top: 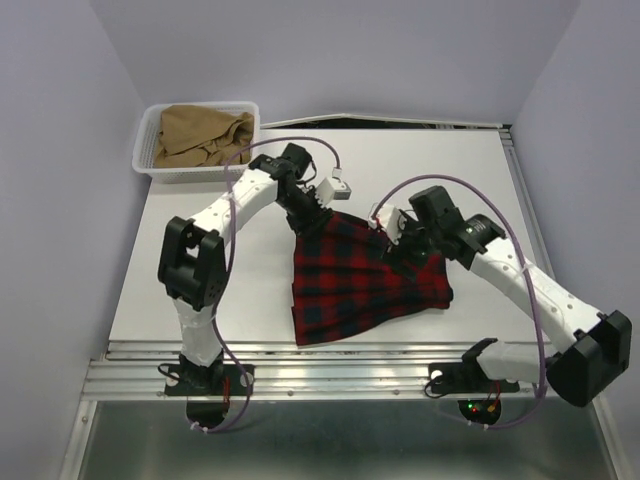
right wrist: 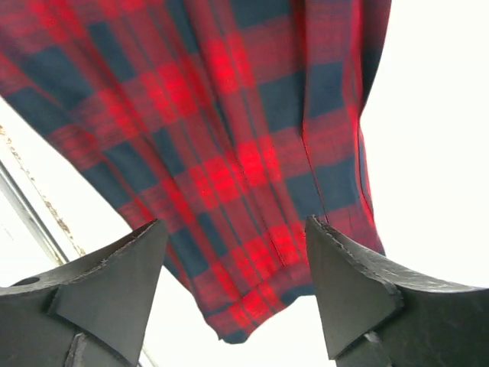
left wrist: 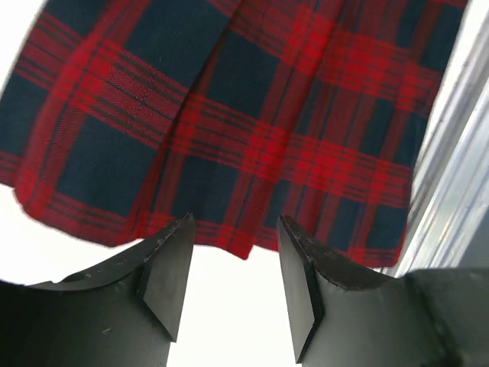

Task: Fold and stack the skirts
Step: Fold the skirt

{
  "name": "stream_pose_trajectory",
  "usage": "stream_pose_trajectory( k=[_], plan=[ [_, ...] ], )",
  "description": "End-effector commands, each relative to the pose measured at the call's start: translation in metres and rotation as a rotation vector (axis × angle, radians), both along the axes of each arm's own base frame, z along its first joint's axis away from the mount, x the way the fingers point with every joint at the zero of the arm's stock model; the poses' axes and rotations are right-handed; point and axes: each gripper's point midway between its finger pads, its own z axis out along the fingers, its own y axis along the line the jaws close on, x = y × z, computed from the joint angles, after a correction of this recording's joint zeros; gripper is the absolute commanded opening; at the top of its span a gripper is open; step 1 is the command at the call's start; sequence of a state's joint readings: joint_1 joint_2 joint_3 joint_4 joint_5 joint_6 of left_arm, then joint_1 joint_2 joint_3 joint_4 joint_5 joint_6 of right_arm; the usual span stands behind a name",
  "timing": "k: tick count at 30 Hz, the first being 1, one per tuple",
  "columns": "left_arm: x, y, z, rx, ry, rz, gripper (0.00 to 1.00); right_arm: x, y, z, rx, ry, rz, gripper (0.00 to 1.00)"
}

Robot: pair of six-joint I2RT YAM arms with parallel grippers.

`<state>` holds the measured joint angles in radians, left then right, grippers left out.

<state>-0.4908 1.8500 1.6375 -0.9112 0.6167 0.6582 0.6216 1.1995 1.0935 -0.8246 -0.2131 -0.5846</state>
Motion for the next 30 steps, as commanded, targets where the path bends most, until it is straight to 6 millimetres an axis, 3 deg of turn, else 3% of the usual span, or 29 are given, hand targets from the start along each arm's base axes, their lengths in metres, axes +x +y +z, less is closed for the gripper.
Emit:
stream_pose_trajectory(
  k=[1, 3, 4, 5, 8, 10, 13, 14, 17, 18, 20, 21, 23, 25, 26, 27, 28, 29, 30],
  plan=[
    [0.001, 0.003, -0.043, 0.127, 0.042, 0.040, 0.57, 0.014, -0.031, -0.040, -0.039, 0.140, -0.133, 0.77],
    [0.007, 0.007, -0.061, 0.178, 0.070, 0.057, 0.57, 0.020, -0.050, -0.074, -0.113, 0.212, -0.166, 0.74],
    [0.008, 0.013, -0.075, 0.225, 0.091, 0.061, 0.56, 0.022, -0.057, -0.084, -0.143, 0.224, -0.179, 0.72],
    [0.014, 0.015, -0.078, 0.235, 0.090, 0.081, 0.56, 0.031, -0.064, -0.094, -0.149, 0.226, -0.201, 0.71],
    [0.028, 0.020, -0.096, 0.272, 0.109, 0.126, 0.55, 0.032, -0.071, -0.112, -0.192, 0.241, -0.199, 0.71],
    [0.047, 0.025, -0.098, 0.290, 0.107, 0.176, 0.55, 0.026, -0.075, -0.127, -0.225, 0.290, -0.193, 0.71],
    [0.078, 0.028, -0.122, 0.328, 0.123, 0.242, 0.55, 0.008, -0.079, -0.142, -0.262, 0.391, -0.158, 0.70],
    [0.098, 0.020, -0.112, 0.299, 0.081, 0.258, 0.54, 0.002, -0.076, -0.142, -0.254, 0.427, -0.143, 0.68],
    [0.124, 0.010, -0.118, 0.285, 0.059, 0.305, 0.56, -0.012, -0.063, -0.147, -0.251, 0.495, -0.099, 0.66],
    [0.147, 0.001, -0.106, 0.248, 0.000, 0.328, 0.59, -0.021, -0.049, -0.148, -0.265, 0.509, -0.053, 0.66],
    [0.170, -0.005, -0.086, 0.205, -0.063, 0.365, 0.63, -0.037, -0.029, -0.152, -0.258, 0.578, 0.002, 0.64],
    [0.190, -0.009, -0.057, 0.154, -0.136, 0.399, 0.69, -0.050, -0.016, -0.153, -0.269, 0.608, 0.034, 0.64],
    [0.216, 0.000, -0.010, 0.106, -0.264, 0.485, 0.73, -0.055, 0.008, -0.153, -0.249, 0.644, 0.065, 0.65],
    [0.238, 0.026, 0.026, 0.026, -0.328, 0.598, 0.79, -0.048, 0.043, -0.141, -0.187, 0.641, 0.076, 0.68],
    [0.237, 0.038, 0.072, -0.044, -0.388, 0.638, 0.80, -0.046, 0.060, -0.132, -0.121, 0.669, 0.084, 0.68],
    [0.238, 0.066, 0.072, -0.039, -0.376, 0.698, 0.82, -0.043, 0.073, -0.128, -0.091, 0.712, 0.069, 0.71],
    [0.233, 0.079, 0.108, -0.090, -0.425, 0.736, 0.82, -0.023, 0.099, -0.102, -0.005, 0.672, 0.091, 0.70],
    [0.230, 0.093, 0.117, -0.096, -0.430, 0.762, 0.82, -0.014, 0.109, -0.091, 0.023, 0.653, 0.093, 0.71],
    [0.226, 0.119, 0.115, -0.081, -0.411, 0.813, 0.82, -0.003, 0.114, -0.076, 0.055, 0.619, 0.096, 0.72]
  ],
)
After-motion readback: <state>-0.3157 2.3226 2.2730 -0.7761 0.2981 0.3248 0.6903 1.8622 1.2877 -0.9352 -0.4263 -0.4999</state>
